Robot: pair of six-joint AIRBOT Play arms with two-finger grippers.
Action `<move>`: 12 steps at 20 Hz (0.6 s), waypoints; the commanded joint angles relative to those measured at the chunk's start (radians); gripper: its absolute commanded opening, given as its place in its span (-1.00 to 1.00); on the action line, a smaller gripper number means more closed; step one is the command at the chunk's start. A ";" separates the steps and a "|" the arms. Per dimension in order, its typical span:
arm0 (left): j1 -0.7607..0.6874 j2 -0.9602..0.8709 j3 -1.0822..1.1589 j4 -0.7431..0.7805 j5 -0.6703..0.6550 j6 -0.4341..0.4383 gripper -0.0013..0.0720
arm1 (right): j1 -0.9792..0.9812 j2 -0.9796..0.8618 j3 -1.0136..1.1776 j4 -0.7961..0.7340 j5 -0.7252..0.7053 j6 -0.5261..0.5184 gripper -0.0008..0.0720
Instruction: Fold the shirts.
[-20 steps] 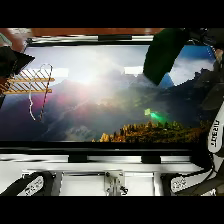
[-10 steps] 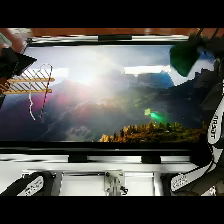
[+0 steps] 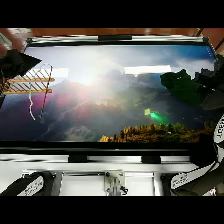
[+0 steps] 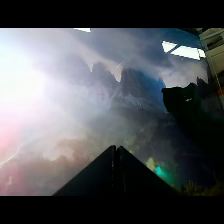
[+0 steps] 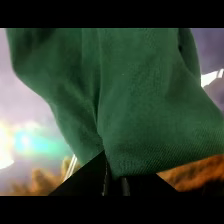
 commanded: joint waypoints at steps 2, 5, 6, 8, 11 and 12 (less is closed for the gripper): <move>-0.006 -0.001 0.000 0.001 -0.001 0.014 -0.87 | -0.010 -0.002 -0.039 0.029 -0.091 0.149 -0.81; -0.006 -0.001 0.000 0.002 0.000 0.026 -0.87 | -0.010 -0.002 -0.145 0.129 -0.085 0.192 -0.81; -0.006 -0.001 0.000 0.002 0.000 0.026 -0.87 | -0.010 -0.002 -0.180 0.150 -0.081 0.196 -0.81; -0.006 -0.001 0.000 0.002 0.000 0.025 -0.87 | -0.010 -0.002 -0.227 0.137 -0.096 0.200 -0.64; -0.005 -0.001 0.000 0.002 0.000 0.029 -0.87 | -0.010 0.016 -0.235 0.031 -0.192 0.160 0.45; -0.006 -0.001 0.000 0.002 0.000 0.040 -0.87 | -0.010 0.046 -0.234 -0.010 -0.191 0.158 0.45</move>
